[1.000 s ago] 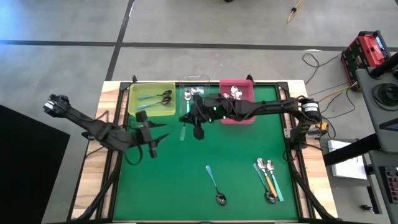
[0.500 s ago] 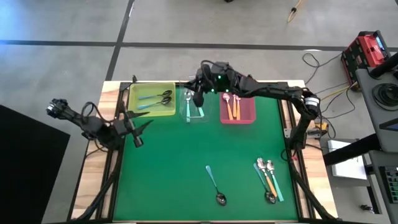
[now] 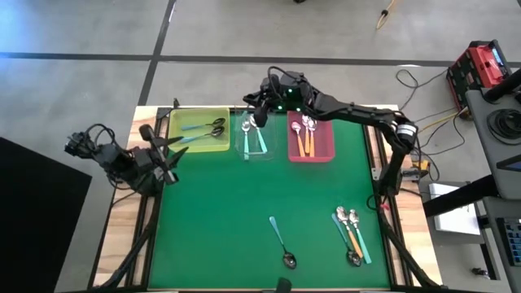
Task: Sort silverware by color (type)
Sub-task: Put the green spoon into the transparent bin
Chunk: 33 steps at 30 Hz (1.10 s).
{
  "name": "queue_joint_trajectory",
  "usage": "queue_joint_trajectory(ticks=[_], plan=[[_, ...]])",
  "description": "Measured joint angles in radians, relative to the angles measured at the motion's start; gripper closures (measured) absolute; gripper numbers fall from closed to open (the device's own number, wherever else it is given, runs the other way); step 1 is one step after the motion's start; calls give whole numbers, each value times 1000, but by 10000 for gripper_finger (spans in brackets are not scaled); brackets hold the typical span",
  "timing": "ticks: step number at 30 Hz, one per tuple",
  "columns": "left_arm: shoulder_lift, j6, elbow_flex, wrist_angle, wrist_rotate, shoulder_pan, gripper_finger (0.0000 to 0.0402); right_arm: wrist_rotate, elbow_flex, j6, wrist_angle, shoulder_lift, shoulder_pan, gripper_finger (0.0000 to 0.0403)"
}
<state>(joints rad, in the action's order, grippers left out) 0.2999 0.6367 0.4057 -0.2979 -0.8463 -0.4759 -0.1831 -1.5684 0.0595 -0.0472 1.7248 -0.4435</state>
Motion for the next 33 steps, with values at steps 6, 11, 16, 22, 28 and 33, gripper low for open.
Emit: queue_joint_trajectory(ticks=[6,11,16,22,28,33], plan=[[-7,34,6,-4,1,0,268,-1,-24,0,-60,55,-7,390],[-11,61,6,-6,21,0,268,-8,-161,-2,13,168,-10,390],[-12,62,5,-5,21,0,268,-9,-402,-78,265,283,-13,390],[-13,60,2,1,20,0,267,-8,-648,-106,532,376,-32,390],[-14,58,-2,1,19,0,267,-36,-749,-86,677,400,-63,390],[-14,54,-2,0,19,0,267,-80,-723,-85,711,400,-87,390]])
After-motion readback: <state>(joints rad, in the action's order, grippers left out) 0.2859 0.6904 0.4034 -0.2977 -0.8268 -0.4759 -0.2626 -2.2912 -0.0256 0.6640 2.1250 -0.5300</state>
